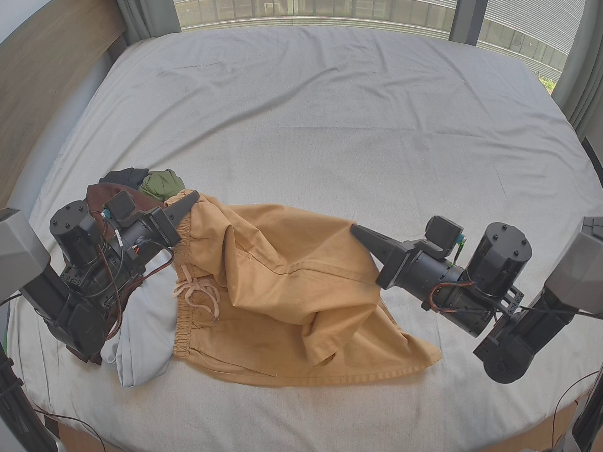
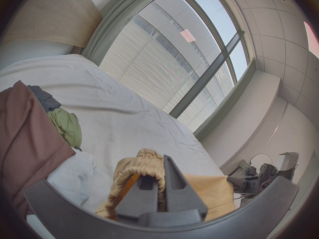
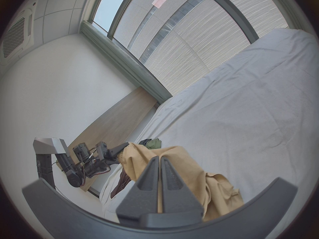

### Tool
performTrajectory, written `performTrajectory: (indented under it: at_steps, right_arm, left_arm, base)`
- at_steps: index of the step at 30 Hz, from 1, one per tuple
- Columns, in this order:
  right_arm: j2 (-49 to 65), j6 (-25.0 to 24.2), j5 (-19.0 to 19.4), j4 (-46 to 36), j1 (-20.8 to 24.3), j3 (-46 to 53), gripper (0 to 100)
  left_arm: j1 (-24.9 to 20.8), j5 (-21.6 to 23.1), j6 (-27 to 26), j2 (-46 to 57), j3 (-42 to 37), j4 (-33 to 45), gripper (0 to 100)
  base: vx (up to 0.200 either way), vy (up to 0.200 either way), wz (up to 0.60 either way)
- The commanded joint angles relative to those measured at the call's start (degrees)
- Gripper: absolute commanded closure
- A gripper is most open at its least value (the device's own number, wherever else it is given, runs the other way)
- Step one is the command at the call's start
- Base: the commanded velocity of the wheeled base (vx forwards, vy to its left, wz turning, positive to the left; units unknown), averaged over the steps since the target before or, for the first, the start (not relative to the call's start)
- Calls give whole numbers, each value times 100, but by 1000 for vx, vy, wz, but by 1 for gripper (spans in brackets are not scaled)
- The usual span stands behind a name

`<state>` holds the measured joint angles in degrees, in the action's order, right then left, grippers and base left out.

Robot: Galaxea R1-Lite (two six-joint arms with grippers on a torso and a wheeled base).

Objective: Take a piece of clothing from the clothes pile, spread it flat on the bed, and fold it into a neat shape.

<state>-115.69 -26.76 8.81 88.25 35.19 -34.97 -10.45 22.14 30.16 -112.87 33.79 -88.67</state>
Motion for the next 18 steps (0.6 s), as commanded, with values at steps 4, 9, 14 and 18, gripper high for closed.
performTrajectory:
  at_steps: [4, 9, 14, 18]
  right_arm:
    - [178, 30, 85, -9, -399, 237, 100]
    - [64, 65, 94, -44, -487, 492, 100]
    - [-279, 136, 112, -1, -452, 659, 100]
    - [-340, 127, 332, 8, -452, 694, 100]
  left_arm:
    - [-10, 1, -72, 2, -13, -1, 100]
    - [16, 1, -72, -7, 13, -1, 100]
    - [25, 10, -72, -15, 13, -1, 100]
    - [25, 10, -72, -24, 5, -1, 100]
  base:
    - [0, 0, 0]
    - [0, 0, 0]
    - [0, 0, 0]
    - [0, 0, 0]
